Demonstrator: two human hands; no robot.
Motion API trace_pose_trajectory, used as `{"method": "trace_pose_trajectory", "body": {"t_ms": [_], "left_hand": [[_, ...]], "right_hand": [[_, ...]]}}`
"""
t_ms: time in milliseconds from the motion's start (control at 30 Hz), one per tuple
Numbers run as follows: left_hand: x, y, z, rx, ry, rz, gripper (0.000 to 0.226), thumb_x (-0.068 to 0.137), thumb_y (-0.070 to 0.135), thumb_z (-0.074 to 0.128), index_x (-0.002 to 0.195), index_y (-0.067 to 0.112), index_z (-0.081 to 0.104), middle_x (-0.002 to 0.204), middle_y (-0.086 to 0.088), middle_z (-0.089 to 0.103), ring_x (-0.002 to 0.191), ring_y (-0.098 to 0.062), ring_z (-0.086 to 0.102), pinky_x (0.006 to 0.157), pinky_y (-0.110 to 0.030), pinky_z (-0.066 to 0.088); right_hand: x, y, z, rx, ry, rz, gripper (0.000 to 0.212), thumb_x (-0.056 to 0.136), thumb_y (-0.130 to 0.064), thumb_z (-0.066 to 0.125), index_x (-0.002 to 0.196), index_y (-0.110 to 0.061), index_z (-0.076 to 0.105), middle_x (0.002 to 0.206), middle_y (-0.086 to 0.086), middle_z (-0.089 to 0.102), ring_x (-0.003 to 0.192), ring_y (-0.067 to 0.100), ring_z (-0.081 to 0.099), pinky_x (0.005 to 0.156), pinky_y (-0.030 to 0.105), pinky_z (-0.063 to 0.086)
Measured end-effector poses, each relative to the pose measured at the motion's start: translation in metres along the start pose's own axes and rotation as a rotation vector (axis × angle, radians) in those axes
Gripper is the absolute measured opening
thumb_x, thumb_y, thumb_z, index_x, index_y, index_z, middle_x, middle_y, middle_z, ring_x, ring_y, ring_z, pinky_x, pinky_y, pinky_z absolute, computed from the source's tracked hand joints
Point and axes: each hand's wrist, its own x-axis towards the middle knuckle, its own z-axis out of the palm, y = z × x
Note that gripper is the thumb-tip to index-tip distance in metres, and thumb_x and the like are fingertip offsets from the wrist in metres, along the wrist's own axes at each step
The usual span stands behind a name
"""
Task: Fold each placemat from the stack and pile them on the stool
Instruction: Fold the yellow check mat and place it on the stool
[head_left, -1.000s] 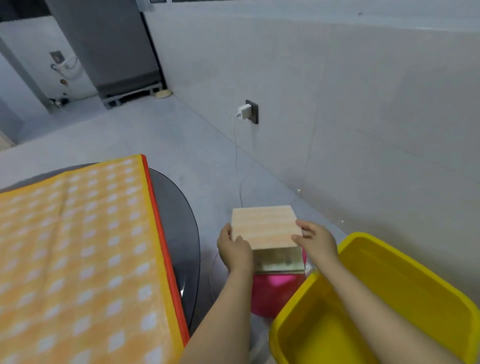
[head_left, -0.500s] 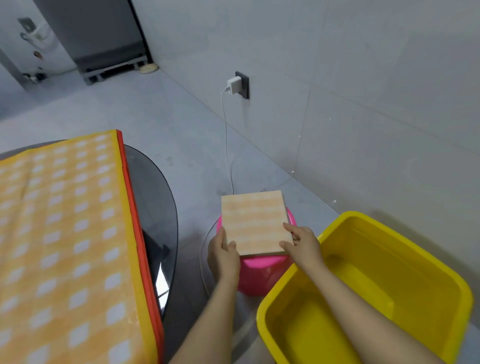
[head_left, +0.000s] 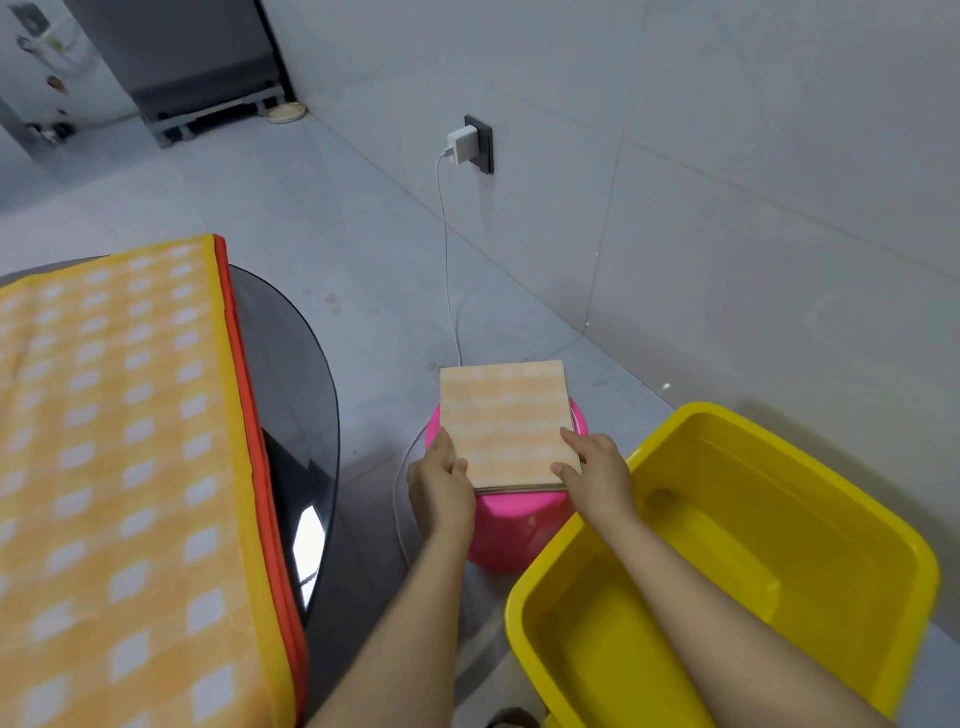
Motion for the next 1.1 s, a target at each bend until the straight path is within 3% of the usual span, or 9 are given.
{"method": "trace_pose_trajectory", "body": {"t_ms": [100,200,267,367,500,667,767,933,1100], "left_hand": [[0.001,-0.005,0.005,-0.018,0.076,-0.048,0.038,0.094,0.009,0.054,0.129,0.023,0.058,0.113,-0.006,0.042,0.117,-0.026,0.049,0.093,-0.018,0.031],[0.001,-0.009,0.006,0.024,0.074,-0.071,0.034,0.094,0.016,0.055,0.127,0.024,0.060,0.123,-0.012,0.044,0.127,-0.029,0.035,0.101,-0.023,0.030],[0.002,-0.011,0.006,0.050,0.084,-0.061,0.033,0.094,0.017,0.056,0.125,0.028,0.061,0.124,-0.012,0.047,0.125,-0.032,0.038,0.103,-0.032,0.034],[-0.004,-0.005,0.003,0.012,0.073,-0.108,0.030,0.095,0.023,0.054,0.123,0.027,0.063,0.128,-0.009,0.049,0.124,-0.032,0.043,0.100,-0.032,0.036],[-0.024,0.011,-0.004,0.124,0.103,-0.014,0.038,0.098,0.026,0.044,0.134,0.022,0.053,0.145,-0.004,0.043,0.134,-0.026,0.036,0.111,-0.039,0.024],[-0.068,0.061,-0.013,-0.228,0.034,0.087,0.038,0.099,0.016,0.038,0.135,0.013,0.051,0.145,-0.005,0.044,0.136,-0.021,0.038,0.113,-0.036,0.031],[-0.094,0.100,-0.036,-0.327,-0.006,0.095,0.039,0.100,0.019,0.037,0.137,0.013,0.047,0.142,-0.003,0.048,0.132,-0.019,0.043,0.105,-0.026,0.035],[-0.128,0.147,-0.107,-0.382,-0.019,0.245,0.039,0.100,0.018,0.035,0.137,0.014,0.048,0.142,0.002,0.048,0.134,-0.013,0.039,0.108,-0.023,0.028],[-0.149,0.145,-0.197,-0.383,0.033,0.422,0.036,0.098,0.021,0.040,0.131,0.017,0.054,0.134,0.005,0.054,0.126,-0.012,0.048,0.107,-0.030,0.038]], "right_hand": [[0.001,0.002,0.004,0.010,-0.004,0.003,0.051,0.091,-0.010,0.059,0.139,-0.008,0.043,0.126,0.011,0.044,0.116,0.023,0.047,0.089,0.017,0.032],[0.002,0.002,0.007,-0.009,-0.006,0.007,0.050,0.090,-0.009,0.059,0.138,-0.006,0.043,0.124,0.011,0.045,0.119,0.024,0.041,0.093,0.018,0.031],[0.001,0.002,0.006,-0.043,-0.019,0.006,0.050,0.092,-0.010,0.057,0.139,-0.007,0.043,0.126,0.012,0.044,0.121,0.024,0.037,0.098,0.022,0.030],[-0.002,0.001,0.001,-0.083,-0.061,0.007,0.047,0.095,-0.014,0.053,0.140,-0.010,0.041,0.129,0.012,0.043,0.123,0.025,0.036,0.101,0.025,0.029],[-0.010,-0.009,-0.017,-0.067,-0.023,-0.033,0.041,0.095,-0.019,0.052,0.135,-0.012,0.049,0.125,0.014,0.052,0.121,0.031,0.043,0.102,0.030,0.031],[-0.033,-0.055,-0.056,0.022,0.017,-0.142,0.035,0.094,-0.019,0.051,0.129,-0.015,0.056,0.118,0.013,0.059,0.112,0.028,0.052,0.100,0.032,0.038],[-0.055,-0.099,-0.083,0.100,0.005,-0.198,0.032,0.095,-0.025,0.051,0.125,-0.021,0.059,0.118,0.000,0.060,0.098,0.013,0.056,0.086,0.021,0.039],[-0.103,-0.176,-0.117,0.195,0.003,-0.385,0.028,0.095,-0.030,0.050,0.120,-0.029,0.062,0.112,-0.012,0.062,0.085,0.001,0.054,0.076,0.017,0.040],[-0.159,-0.242,-0.117,0.270,-0.019,-0.518,0.023,0.094,-0.026,0.050,0.112,-0.030,0.065,0.101,-0.011,0.064,0.091,0.014,0.061,0.079,0.022,0.045]]}}
